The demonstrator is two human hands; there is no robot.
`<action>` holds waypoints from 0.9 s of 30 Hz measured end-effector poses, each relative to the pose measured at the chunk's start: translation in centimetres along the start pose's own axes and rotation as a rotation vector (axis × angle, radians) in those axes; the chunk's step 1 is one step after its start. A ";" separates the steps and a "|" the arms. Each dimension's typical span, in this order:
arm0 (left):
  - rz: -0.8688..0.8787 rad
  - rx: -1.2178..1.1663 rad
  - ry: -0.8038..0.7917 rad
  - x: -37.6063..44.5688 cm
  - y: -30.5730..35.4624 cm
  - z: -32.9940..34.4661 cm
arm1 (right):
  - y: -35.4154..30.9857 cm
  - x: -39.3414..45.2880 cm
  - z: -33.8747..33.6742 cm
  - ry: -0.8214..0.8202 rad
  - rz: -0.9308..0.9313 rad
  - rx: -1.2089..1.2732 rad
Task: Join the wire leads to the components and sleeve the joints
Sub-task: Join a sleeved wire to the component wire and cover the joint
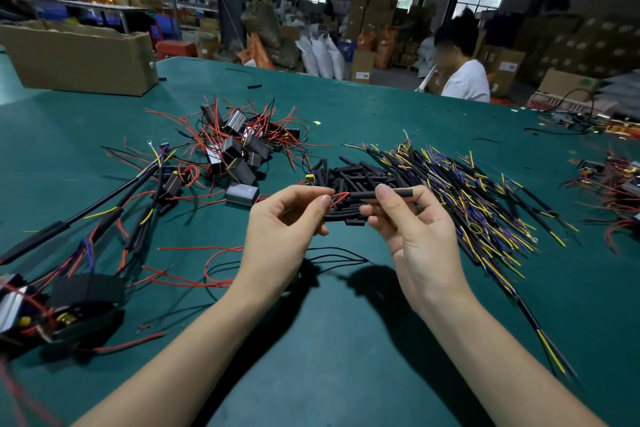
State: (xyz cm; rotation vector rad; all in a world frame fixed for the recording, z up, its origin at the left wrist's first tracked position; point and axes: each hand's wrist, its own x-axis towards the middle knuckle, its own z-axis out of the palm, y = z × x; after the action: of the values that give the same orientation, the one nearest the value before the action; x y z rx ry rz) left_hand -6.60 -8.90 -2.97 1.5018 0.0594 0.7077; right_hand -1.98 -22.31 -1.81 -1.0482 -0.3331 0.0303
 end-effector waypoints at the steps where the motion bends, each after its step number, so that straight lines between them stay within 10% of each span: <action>1: 0.004 0.006 -0.001 0.0 0.0 0.0 | 0.1 0.0 0.0 -0.001 -0.005 -0.001; 17: 0.564 0.741 -0.121 0.3 0.6 -1.9 | 0.0 0.4 -0.7 -0.036 -0.053 -0.144; 27: 0.207 0.623 -0.258 0.6 1.7 -2.3 | 0.5 -0.1 -0.3 -0.162 -0.007 -0.241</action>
State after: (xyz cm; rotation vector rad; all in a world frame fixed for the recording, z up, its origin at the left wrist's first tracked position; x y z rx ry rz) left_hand -7.84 -6.69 -1.41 2.2113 -0.0813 0.6863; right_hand -1.95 -22.37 -2.43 -1.2872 -0.4960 0.0703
